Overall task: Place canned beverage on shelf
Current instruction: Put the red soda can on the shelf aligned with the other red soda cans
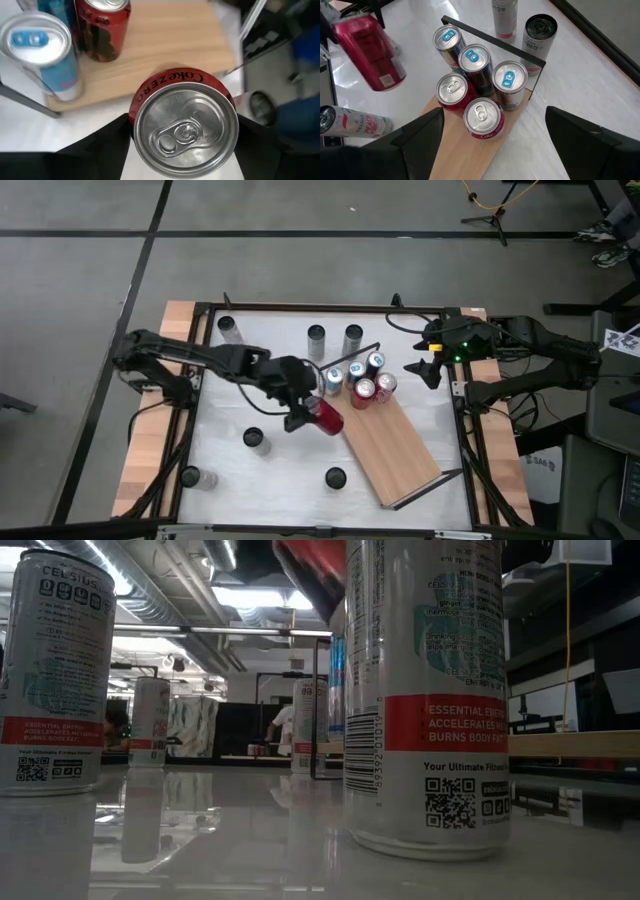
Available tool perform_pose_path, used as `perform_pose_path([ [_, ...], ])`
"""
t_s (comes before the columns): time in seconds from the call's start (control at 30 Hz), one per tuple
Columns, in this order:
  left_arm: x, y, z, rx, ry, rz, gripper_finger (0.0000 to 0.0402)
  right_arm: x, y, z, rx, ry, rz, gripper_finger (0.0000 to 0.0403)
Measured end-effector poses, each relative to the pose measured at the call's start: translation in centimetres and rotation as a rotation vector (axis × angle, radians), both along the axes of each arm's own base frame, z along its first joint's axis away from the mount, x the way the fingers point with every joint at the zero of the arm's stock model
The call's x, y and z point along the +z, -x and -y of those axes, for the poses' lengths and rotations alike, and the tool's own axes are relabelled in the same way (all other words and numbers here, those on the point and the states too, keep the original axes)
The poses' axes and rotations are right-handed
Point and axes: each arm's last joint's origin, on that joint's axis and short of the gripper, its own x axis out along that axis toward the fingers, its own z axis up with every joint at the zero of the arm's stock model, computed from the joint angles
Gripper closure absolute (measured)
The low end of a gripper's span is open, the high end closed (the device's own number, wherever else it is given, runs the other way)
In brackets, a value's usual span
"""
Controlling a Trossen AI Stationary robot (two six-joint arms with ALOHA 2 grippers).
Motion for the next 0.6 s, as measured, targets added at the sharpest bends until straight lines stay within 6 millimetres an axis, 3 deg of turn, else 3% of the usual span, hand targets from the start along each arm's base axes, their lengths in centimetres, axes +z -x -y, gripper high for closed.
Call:
perform_pose_path([
  [0.23, 1.3, -3.3, -0.3, -0.149, -0.175, -0.130, 0.0117, 0.0, 0.0, 0.0, 0.000, 0.000, 0.000, 0.0066],
  [0.43, 0.8, -5.9, -0.7, -0.256, -0.268, -0.134, 0.0117, 0.0, 0.0, 0.0, 0.000, 0.000, 0.000, 0.0066],
  [0.6, -0.4, -6.8, -0.8, -0.332, -0.327, -0.159, 0.0117, 0.0, 0.0, 0.0, 0.000, 0.000, 0.000, 0.0066],
])
